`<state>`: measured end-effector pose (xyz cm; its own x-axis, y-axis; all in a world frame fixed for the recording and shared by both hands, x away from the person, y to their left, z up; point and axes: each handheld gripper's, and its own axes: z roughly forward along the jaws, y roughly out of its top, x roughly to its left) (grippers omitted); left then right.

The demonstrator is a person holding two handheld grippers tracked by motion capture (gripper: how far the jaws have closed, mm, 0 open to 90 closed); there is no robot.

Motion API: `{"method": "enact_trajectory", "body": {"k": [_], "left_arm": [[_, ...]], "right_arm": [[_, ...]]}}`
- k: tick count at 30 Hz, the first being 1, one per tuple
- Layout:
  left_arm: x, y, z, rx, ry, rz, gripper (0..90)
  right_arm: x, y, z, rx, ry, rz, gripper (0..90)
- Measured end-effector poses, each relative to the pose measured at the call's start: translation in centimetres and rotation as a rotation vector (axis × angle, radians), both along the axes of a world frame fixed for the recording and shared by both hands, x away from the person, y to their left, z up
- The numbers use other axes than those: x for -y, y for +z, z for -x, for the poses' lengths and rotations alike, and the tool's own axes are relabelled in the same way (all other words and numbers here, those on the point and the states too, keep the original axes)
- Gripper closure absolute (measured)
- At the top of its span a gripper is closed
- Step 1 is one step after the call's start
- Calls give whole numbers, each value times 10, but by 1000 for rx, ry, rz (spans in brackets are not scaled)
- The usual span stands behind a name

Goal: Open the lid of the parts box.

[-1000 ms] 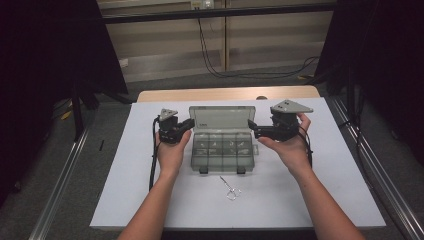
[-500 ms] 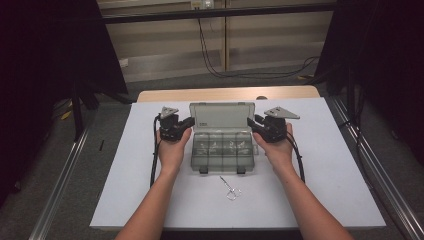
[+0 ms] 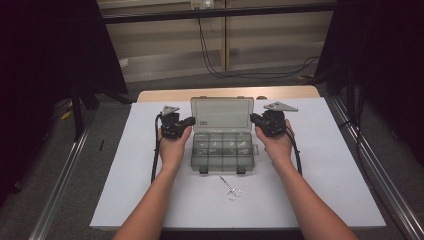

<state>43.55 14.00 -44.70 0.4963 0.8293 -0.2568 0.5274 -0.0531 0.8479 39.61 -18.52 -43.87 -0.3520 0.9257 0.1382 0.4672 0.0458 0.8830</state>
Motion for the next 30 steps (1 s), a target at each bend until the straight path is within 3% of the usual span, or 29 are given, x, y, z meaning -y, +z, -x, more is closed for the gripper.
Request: {"method": "enact_trajectory", "body": {"k": [3, 5, 13, 18, 28, 30], "left_arm": [[0, -3, -4, -28, -16, 16, 805], [0, -4, -7, -32, -23, 0, 799], [-3, -8, -13, -72, -19, 22, 844], [-2, -10, -16, -95, -15, 24, 849], [-5, -16, -23, -148, -10, 98, 844], [-6, -17, -23, -156, -12, 89, 843]], "right_arm": [[2, 1, -5, -21, 9, -11, 856], [3, 1, -7, -32, 12, -15, 856], [3, -2, -15, -47, 4, -11, 844], [5, -6, -20, -75, 0, -33, 848], [5, -17, -25, -109, -6, -68, 838], [6, -19, -26, -110, -2, -84, 827]]}}
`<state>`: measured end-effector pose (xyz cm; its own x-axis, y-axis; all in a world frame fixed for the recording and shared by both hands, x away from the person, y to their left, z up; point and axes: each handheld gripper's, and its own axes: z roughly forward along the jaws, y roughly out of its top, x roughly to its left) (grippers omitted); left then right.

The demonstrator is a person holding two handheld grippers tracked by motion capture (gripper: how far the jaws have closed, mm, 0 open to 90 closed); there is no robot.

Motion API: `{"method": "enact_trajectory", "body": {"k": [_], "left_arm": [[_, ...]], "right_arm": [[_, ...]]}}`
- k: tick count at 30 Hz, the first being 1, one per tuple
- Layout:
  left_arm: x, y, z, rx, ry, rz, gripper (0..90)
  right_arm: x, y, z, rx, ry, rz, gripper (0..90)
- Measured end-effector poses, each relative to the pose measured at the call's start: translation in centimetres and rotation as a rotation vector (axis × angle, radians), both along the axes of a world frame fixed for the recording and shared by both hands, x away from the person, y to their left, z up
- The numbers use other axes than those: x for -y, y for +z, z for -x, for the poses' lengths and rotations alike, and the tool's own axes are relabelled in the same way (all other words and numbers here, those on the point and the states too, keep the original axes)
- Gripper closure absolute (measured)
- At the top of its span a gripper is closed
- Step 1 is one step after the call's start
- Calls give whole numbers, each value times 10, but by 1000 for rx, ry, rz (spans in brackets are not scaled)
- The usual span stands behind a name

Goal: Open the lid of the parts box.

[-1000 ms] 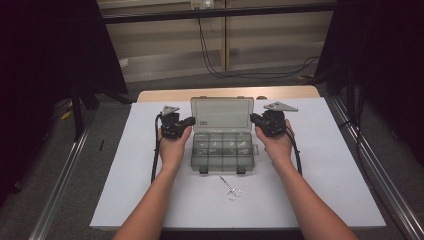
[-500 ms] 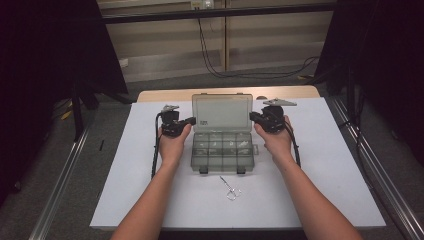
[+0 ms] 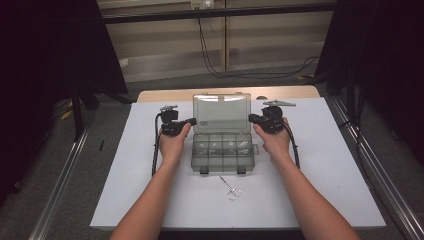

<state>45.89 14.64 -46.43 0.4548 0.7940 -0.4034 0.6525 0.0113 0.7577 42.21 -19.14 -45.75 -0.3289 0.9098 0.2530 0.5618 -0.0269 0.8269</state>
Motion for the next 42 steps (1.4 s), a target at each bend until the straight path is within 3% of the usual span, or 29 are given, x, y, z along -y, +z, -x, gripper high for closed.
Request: {"method": "enact_trajectory", "body": {"k": [4, 9, 10, 14, 16, 19, 23, 27, 32, 36, 42], "left_arm": [[1, -2, 0, -2, 6, 2, 838], [1, -3, -1, -5, -7, -40, 820], [2, -3, 0, -11, 0, -31, 815], [-2, -2, 4, 14, -18, -34, 760], [-4, 0, 7, 27, -18, -36, 720], [-7, 2, 14, 49, -20, -6, 674], [-7, 6, 25, 91, -46, 4, 543], [-5, 13, 34, 125, -50, -29, 289], [-3, 19, 47, 154, -87, -42, 103], [-4, 24, 56, 178, -104, -64, 6], [-11, 29, 70, 211, -123, -73, 0]], "right_arm": [[-1, -3, -1, -9, -1, 2, 825], [-1, -5, -3, -13, 6, 12, 809], [0, -6, -3, -12, 5, 12, 796], [2, -4, -1, -12, 24, -12, 714], [3, -2, 2, 4, 40, -2, 643], [4, 1, 7, 32, 48, 8, 500], [6, 6, 15, 64, 58, 8, 355], [6, 10, 23, 87, 71, 2, 232], [4, 13, 36, 108, 110, 5, 14], [5, 14, 45, 116, 129, 21, 0], [10, 16, 61, 137, 131, 34, 0]]}}
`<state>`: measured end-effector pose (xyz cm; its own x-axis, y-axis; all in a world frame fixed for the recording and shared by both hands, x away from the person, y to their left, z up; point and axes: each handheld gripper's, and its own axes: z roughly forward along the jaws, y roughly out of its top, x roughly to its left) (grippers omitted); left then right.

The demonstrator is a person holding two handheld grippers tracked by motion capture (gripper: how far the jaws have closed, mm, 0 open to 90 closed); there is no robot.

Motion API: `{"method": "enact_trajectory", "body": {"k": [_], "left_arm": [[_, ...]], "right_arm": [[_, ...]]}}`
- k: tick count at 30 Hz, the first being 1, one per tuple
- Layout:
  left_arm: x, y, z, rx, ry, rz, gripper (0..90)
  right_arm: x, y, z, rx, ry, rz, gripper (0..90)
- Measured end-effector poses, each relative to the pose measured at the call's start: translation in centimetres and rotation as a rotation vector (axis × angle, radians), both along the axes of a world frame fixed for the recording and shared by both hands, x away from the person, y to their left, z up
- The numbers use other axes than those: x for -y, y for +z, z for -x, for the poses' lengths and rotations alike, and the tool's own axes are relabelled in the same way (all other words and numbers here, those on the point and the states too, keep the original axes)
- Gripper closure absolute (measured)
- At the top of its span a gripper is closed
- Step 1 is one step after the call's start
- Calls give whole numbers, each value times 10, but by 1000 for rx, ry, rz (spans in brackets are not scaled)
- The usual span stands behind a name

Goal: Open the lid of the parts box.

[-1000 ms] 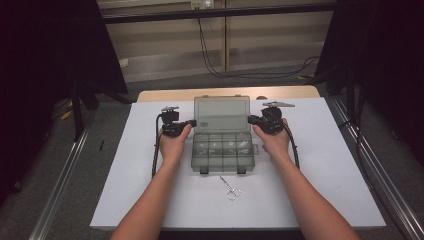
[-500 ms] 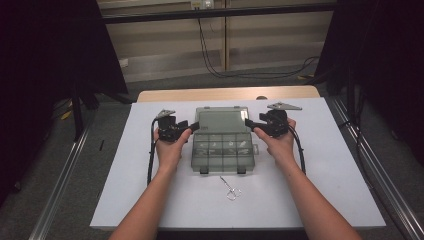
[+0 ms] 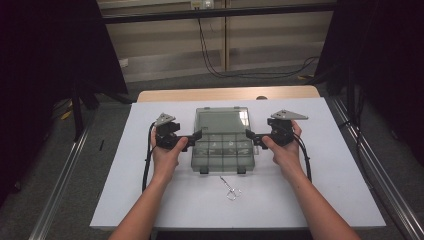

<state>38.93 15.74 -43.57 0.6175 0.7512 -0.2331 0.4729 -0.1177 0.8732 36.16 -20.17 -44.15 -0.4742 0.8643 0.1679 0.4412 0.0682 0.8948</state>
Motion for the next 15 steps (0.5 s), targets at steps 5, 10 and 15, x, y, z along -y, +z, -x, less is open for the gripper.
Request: {"method": "enact_trajectory", "body": {"k": [5, 10, 15], "left_arm": [[-6, 2, 11, 12, -5, 11, 0], [-10, 4, 23, 31, 0, -6, 0], [-15, 2, 32, 37, -5, -20, 0]], "right_arm": [[5, 3, 13, 14, 8, 3, 0], [10, 4, 24, 17, 9, 10, 0], [16, 3, 35, 29, 15, 5, 1]]}}
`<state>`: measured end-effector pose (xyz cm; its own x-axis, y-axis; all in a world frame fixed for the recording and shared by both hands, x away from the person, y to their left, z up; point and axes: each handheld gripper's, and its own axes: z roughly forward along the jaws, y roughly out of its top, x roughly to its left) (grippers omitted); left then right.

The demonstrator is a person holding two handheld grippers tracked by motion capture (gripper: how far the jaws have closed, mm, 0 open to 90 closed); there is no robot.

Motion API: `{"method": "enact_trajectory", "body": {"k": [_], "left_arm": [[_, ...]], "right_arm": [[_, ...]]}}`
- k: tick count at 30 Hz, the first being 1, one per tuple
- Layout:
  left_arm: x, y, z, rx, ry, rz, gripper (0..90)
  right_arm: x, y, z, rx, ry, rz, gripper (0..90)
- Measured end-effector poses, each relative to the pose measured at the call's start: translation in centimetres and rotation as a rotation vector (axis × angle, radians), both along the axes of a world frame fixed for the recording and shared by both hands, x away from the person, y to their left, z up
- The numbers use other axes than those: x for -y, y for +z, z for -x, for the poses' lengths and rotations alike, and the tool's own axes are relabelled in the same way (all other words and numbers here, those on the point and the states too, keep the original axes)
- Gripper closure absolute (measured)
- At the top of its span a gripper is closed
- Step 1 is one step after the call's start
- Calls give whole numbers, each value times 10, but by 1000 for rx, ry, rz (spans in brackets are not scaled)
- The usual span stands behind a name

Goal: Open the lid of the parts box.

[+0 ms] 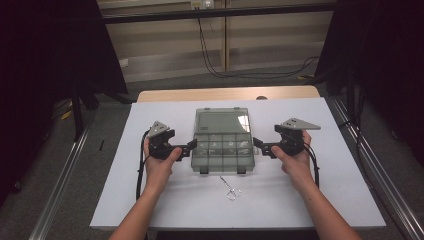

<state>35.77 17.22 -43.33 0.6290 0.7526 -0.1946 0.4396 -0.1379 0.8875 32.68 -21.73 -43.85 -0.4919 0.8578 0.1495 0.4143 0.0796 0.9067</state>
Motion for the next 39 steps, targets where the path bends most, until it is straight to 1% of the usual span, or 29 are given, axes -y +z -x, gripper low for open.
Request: {"method": "enact_trajectory", "body": {"k": [2, 3, 5, 6, 7, 9, 10, 11, 15, 17, 18, 23, 25, 26, 27, 28, 29, 30, 31, 33, 34, 35, 36, 37, 38, 39], "left_arm": [[-2, -1, 4, 1, 0, -7, 0], [-3, -1, 6, 3, 2, -1, 0], [-6, -2, 10, 0, -3, 15, 0], [-7, -2, 12, 1, -2, 15, 0], [-8, -2, 14, 1, -1, 14, 0], [-11, -4, 18, 5, 0, 34, 0], [-12, -5, 21, 5, 6, 46, 0], [-14, -5, 23, 4, 4, 47, 0], [-20, -8, 30, 11, 20, 31, 0], [-23, -10, 32, 16, 21, 28, 0], [-25, -11, 34, 20, 23, 20, 0], [-33, -14, 44, 23, 35, 15, 0], [-35, -15, 48, 24, 35, 18, 0], [-35, -16, 51, 23, 35, 24, 0], [-36, -16, 53, 28, 38, 13, 0], [-37, -16, 56, 31, 40, 18, 0], [-39, -16, 58, 35, 38, 19, 0], [-41, -16, 61, 40, 33, 15, 0], [-42, -16, 63, 43, 42, 17, 0], [-46, -17, 68, 44, 38, 21, 0], [-48, -17, 71, 45, 44, 19, 0], [-50, -17, 73, 46, 44, 19, 0], [-52, -18, 75, 47, 36, 20, 0], [-52, -19, 77, 50, 44, 31, 0], [-55, -18, 79, 54, 45, 6, 0], [-57, -19, 81, 57, 47, 8, 0]], "right_arm": [[4, -1, 5, 2, 0, -9, 2], [6, -2, 7, 0, -1, -20, 2], [10, -3, 10, -1, -11, -22, 3], [12, -4, 12, -1, -28, -34, 4], [14, -4, 14, -3, -26, -36, 4], [15, -4, 19, -8, -23, -35, 10], [16, -5, 21, -2, -17, -29, 11], [16, -5, 23, -2, -13, -22, 12], [18, -6, 32, 5, -8, -6, 14], [20, -7, 36, -4, -7, -13, 15], [22, -8, 37, -1, -2, -7, 16], [27, -12, 45, -6, 4, 21, 28], [28, -14, 48, -15, 9, 19, 34], [29, -15, 49, -23, 15, 8, 36], [30, -15, 50, -30, 19, -4, 35], [31, -15, 51, -39, 25, -17, 36], [32, -15, 51, -54, 33, -30, 39], [32, -15, 52, -60, 46, -41, 42], [32, -15, 52, -67, 62, -50, 42], [33, -15, 52, -78, 84, -63, 41], [32, -14, 53, -80, 89, -61, 41], [32, -14, 54, -79, 86, -47, 41], [32, -14, 55, -72, 86, -41, 41], [32, -14, 56, -64, 84, -37, 38], [32, -13, 57, -59, 91, -35, 32], [32, -13, 58, -57, 88, -34, 31]]}}
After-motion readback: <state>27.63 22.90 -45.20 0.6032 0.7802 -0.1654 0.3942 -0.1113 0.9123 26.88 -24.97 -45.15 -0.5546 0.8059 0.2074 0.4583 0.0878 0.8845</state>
